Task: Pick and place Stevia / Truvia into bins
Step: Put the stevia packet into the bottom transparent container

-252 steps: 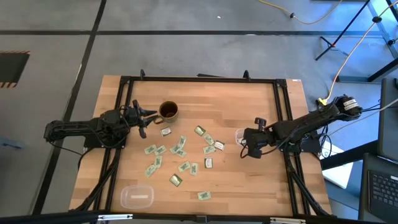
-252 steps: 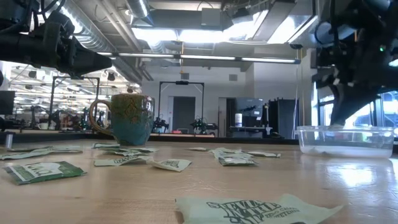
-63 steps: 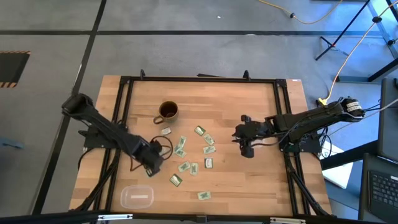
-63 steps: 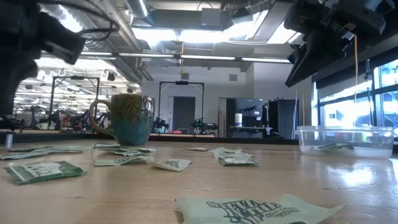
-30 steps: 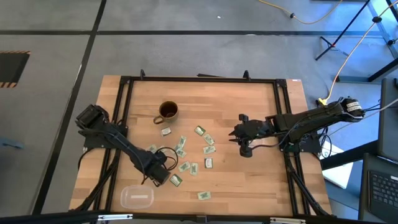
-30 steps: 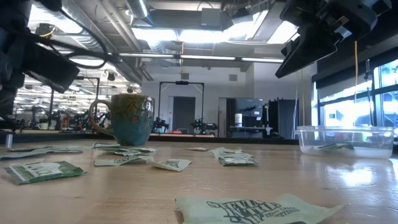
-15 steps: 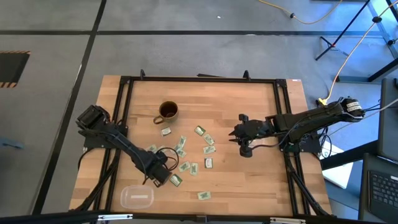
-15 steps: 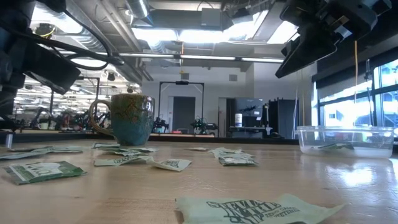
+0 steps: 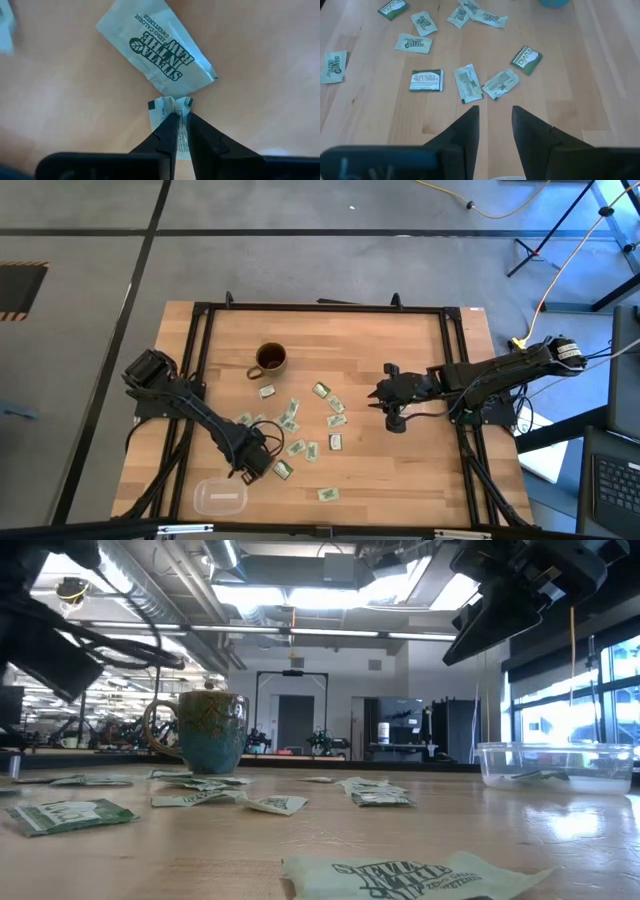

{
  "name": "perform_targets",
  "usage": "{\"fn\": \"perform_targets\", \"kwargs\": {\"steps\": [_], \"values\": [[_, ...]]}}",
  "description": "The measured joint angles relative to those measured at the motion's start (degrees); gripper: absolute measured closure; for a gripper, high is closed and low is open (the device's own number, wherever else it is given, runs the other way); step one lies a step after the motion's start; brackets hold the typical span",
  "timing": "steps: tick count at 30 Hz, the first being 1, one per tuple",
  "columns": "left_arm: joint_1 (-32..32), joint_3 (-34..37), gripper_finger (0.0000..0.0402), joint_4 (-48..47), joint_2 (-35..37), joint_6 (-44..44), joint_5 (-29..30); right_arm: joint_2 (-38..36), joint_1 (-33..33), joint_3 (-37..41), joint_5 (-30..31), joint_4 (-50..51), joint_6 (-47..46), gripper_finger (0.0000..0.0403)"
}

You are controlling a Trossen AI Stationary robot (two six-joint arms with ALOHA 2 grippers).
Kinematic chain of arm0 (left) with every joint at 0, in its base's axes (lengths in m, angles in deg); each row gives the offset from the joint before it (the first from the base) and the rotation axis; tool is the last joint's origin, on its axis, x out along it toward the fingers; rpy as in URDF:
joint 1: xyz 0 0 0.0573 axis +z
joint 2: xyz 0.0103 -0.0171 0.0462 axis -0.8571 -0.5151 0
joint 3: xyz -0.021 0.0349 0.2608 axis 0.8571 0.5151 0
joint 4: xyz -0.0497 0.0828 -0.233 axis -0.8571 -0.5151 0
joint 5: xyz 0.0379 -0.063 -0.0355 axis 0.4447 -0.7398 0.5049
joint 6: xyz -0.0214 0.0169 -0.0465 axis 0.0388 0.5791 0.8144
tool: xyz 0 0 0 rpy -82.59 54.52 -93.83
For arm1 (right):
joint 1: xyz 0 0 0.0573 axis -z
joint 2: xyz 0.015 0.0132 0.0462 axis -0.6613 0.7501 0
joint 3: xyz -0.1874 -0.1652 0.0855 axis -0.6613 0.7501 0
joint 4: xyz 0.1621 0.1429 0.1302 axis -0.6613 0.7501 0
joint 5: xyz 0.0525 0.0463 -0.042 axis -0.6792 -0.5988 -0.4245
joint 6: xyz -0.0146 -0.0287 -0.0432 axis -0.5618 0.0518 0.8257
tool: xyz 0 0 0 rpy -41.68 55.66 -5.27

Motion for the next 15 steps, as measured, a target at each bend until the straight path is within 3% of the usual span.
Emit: {"fn": "perform_targets", "kwargs": {"steps": [7,15], "values": [[1.2,-3.1,0.0390,-5.6,0.8,-5.2,3.6,0.0,0.0,0.0,0.0,-0.4,4.0,0.0284],[3.1,-9.7,0.0393,-11.2,0.8,-10.5,3.0,0.0,0.0,0.0,0.0,-0.9,4.2,0.0284]]}}
